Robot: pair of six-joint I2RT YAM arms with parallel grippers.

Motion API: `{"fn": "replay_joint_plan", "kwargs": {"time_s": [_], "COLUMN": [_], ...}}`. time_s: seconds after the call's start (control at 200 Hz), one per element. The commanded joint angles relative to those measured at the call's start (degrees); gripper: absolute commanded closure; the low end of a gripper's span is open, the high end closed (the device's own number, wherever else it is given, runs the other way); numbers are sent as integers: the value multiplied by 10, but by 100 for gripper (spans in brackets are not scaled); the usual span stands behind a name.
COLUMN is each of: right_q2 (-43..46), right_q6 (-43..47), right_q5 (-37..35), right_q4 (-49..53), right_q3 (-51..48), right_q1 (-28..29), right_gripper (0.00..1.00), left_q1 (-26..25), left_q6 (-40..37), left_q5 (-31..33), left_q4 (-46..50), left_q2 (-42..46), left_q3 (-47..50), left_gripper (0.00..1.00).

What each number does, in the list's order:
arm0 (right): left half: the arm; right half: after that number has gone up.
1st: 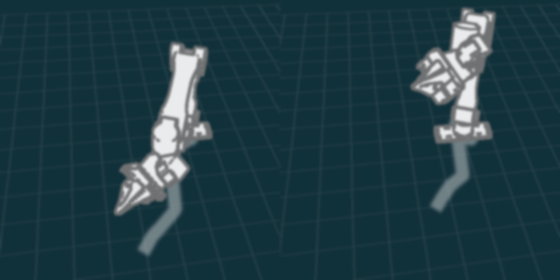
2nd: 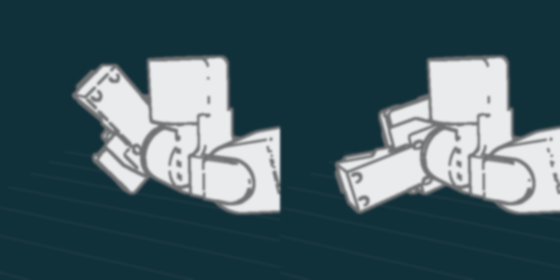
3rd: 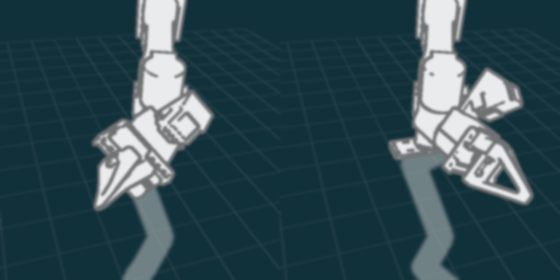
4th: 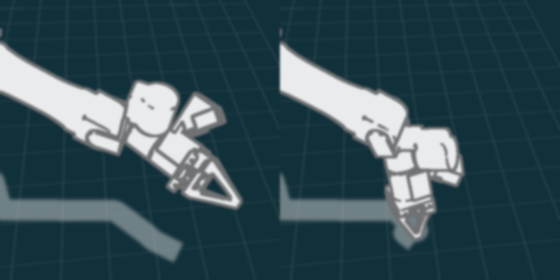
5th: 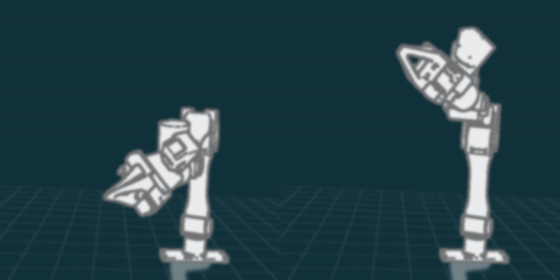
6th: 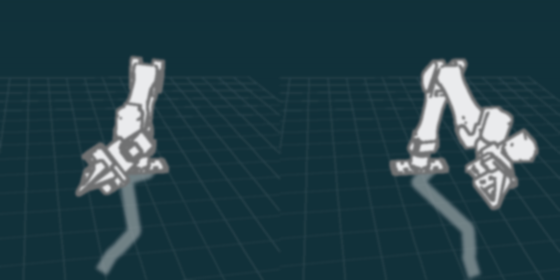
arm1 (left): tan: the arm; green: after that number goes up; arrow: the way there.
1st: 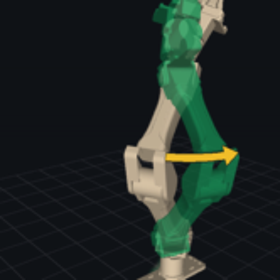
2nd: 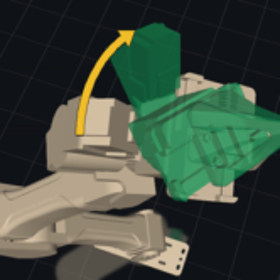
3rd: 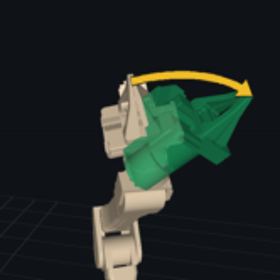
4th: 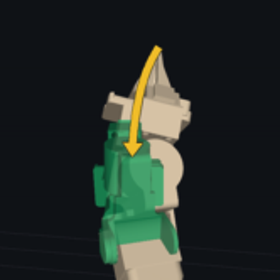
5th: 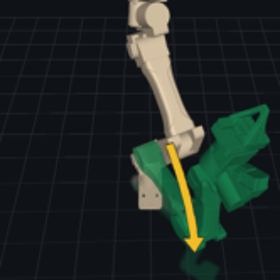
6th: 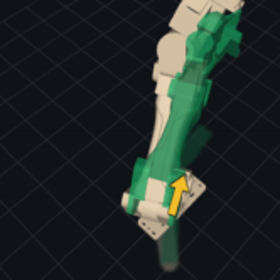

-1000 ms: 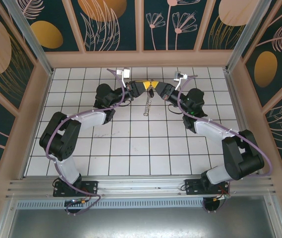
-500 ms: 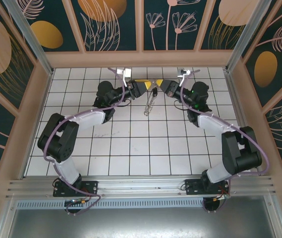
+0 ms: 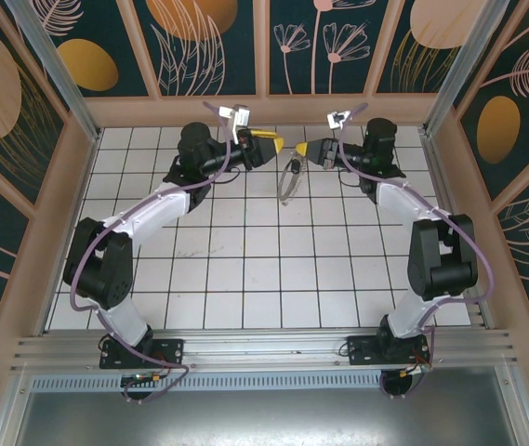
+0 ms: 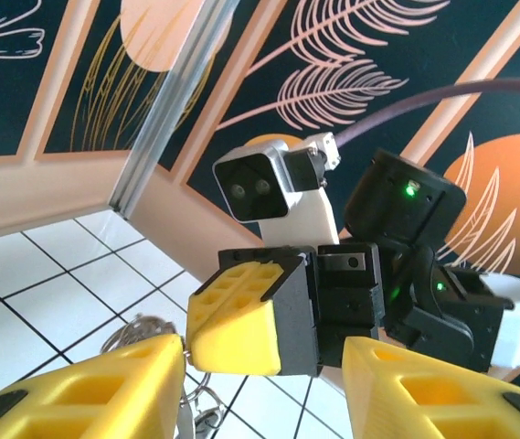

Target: Put the keys on the keyring

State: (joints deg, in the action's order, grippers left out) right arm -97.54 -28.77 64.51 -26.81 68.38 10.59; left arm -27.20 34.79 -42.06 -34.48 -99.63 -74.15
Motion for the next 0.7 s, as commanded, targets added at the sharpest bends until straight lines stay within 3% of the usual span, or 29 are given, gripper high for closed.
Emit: {"fn": "replay_joint_plan", "kwargs": {"time_s": [0.0,0.385,0.696], "right_q2": [-32,-103,-105], "right_q6": [52,-75,-96], "right_q5": [75,94,94], "right_q4": [38,-99,-122], "right_q3": [48,74,77], "right_q1": [-2,1,9], "right_gripper": [100,100,100], "left_q1": [13,23,23], "left_q6": [-19,-13,-7], "left_q5": [-55,-97,-100], "left_q4": [50,59,44], "left_q2": [-30,-61,-82], "left_q3": [-33,-41,-33], "left_gripper": [55,58,58]}}
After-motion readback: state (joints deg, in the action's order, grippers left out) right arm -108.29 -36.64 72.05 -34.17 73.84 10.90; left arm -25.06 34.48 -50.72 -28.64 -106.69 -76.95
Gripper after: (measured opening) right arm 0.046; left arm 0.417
